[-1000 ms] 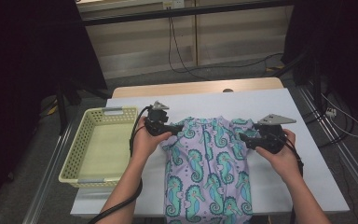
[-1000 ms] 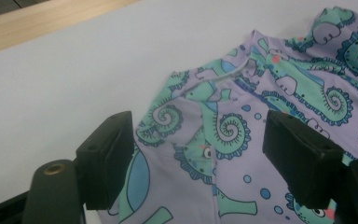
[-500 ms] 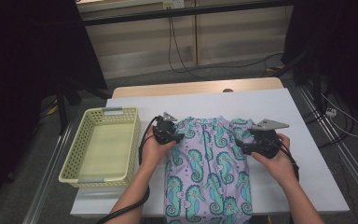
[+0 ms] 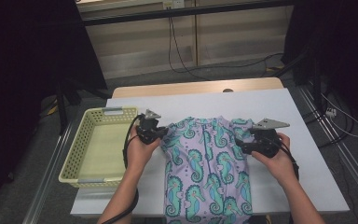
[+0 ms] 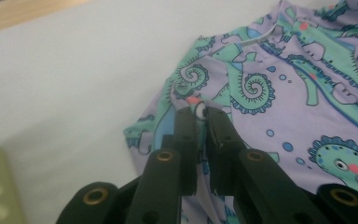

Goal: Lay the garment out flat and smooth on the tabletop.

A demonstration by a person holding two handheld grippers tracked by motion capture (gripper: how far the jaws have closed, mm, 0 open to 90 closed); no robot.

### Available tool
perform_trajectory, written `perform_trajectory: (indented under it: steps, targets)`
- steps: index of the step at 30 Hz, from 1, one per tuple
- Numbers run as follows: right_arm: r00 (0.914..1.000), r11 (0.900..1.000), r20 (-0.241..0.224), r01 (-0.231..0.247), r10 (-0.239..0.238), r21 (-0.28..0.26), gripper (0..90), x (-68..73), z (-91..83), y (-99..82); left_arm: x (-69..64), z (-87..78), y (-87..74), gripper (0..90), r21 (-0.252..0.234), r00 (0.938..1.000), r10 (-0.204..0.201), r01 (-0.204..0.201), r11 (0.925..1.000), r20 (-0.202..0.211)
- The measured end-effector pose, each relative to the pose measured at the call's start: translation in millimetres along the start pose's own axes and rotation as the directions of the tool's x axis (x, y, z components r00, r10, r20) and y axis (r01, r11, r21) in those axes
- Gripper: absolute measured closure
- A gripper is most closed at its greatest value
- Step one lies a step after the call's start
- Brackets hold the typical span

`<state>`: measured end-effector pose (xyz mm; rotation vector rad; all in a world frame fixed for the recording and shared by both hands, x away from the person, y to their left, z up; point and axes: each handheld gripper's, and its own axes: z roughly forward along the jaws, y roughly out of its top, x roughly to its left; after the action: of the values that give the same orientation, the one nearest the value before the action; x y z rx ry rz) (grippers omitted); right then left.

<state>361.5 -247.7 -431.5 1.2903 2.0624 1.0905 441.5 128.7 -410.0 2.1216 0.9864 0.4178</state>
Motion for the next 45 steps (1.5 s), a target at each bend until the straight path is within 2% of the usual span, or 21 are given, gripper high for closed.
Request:
perform_trajectory:
  steps: [3,6,7,9,12,14,17,20,23,25,28,30,31,32,35,37,38,39,40,42,45]
  targets:
    - [1.0,1.0,-0.002,0.0,0.0,-0.001,28.2,-0.8,0.2,0.4,1.6,-13.6,-7.1,83.6,-0.008,0.9997,-0.012,0.012,0.9999,-0.022]
    - [0.9999,0.9999,0.001,-0.01,0.01,-0.007,28.1,-2.3,-0.9,1.1,2.6,-22.6,-16.1,83.6,-0.007,0.9992,-0.039,0.039,0.9992,-0.003]
    - [0.9999,0.9999,0.001,-0.012,0.012,-0.011,28.0,-2.6,-1.4,1.5,1.7,-25.4,-18.5,83.6,-0.003,0.9996,-0.029,0.029,0.9996,-0.007]
    - [0.9999,0.9998,-0.002,-0.015,0.015,-0.017,27.8,-2.8,-2.2,2.1,-1.3,-27.6,-22.7,83.5,-0.012,0.9992,-0.039,0.039,0.9992,0.012]
    - [0.9998,0.9997,-0.003,-0.017,0.017,-0.018,27.7,-2.9,-2.2,2.2,-3.3,-26.2,-24.3,80.7,0.008,0.9994,-0.027,0.026,0.9996,0.024]
    - [0.9999,0.9998,-0.003,-0.017,0.017,-0.012,27.1,-2.5,-1.6,1.8,-6.4,-20.9,-23.0,73.4,0.013,0.9997,-0.019,0.019,0.9997,0.016]
    - [0.9999,0.9998,-0.005,-0.014,0.013,-0.014,26.9,-1.4,-1.8,2.0,-6.6,-14.4,-14.5,50.3,-0.003,0.9999,-0.014,0.014,0.9999,0.002]
    - [0.9999,0.9998,-0.006,-0.013,0.013,-0.013,26.6,-1.3,-1.6,1.9,-1.9,-5.3,-1.4,38.9,0.005,1.0,0.0,0.0,1.0,-0.005]
    - [0.9999,0.9998,-0.007,-0.013,0.013,-0.013,26.5,-1.6,-1.3,1.9,3.4,10.6,8.8,32.9,0.013,0.9996,-0.027,0.027,0.9995,0.007]
    - [0.9999,0.9998,-0.01,-0.013,0.013,-0.015,26.5,-1.8,-1.0,2.0,6.2,22.5,12.5,30.8,0.034,0.9998,-0.019,0.019,0.9992,0.004]
    - [0.9998,0.9998,-0.014,-0.016,0.015,-0.015,26.5,-2.4,-0.9,1.8,9.6,41.7,13.8,29.8,0.056,0.9995,-0.031,0.031,0.9979,-0.002]
    - [0.9998,0.9998,-0.015,-0.016,0.016,-0.015,26.5,-2.6,-1.1,1.7,11.0,47.3,13.8,30.0,0.067,0.9998,-0.022,0.022,0.9975,-0.003]
    - [0.9997,0.9997,-0.019,-0.016,0.016,-0.017,26.4,-2.8,-1.5,1.6,13.3,56.3,12.6,33.4,0.095,0.9997,-0.022,0.022,0.9952,0.004]
    - [0.9997,0.9997,-0.02,-0.017,0.017,-0.018,26.4,-2.7,-1.6,1.7,13.5,59.2,11.6,36.5,0.103,0.9998,-0.019,0.02,0.9945,-0.007]
    - [0.9996,0.9998,-0.024,-0.016,0.016,-0.013,26.2,-2.8,-1.6,1.3,10.0,63.7,8.3,55.1,0.128,0.9996,-0.024,0.021,0.9915,0.017]
    - [0.9994,0.9997,-0.028,-0.022,0.021,-0.011,26.1,-3.4,-1.4,1.1,8.1,63.0,6.6,68.1,0.17,0.9999,0.004,-0.006,0.9854,0.016]
    - [0.9994,0.9996,-0.026,-0.024,0.023,-0.012,26.1,-3.5,-1.5,1.1,6.9,62.1,5.9,73.6,0.178,0.9998,-0.016,0.014,0.984,0.01]
    - [0.9993,0.9996,-0.026,-0.026,0.026,-0.014,26.1,-3.6,-1.7,1.3,7.0,61.0,5.8,79.3,0.2,1.0,-0.003,0.002,0.9799,0.007]
    - [0.9994,0.9996,-0.025,-0.025,0.024,-0.016,26.1,-3.9,-2.1,1.4,6.2,60.6,5.2,83.0,0.203,0.9999,-0.009,0.007,0.9791,0.013]
    - [0.9995,0.9995,-0.024,-0.022,0.021,-0.021,26.1,-3.7,-2.4,1.6,5.7,58.0,6.0,86.9,0.207,0.9999,-0.007,0.005,0.9783,0.008]
    - [0.9995,0.9996,-0.025,-0.022,0.021,-0.019,26.1,-3.7,-2.5,1.5,6.9,47.9,11.3,88.1,0.188,1.0,0.004,-0.004,0.9822,0.001]
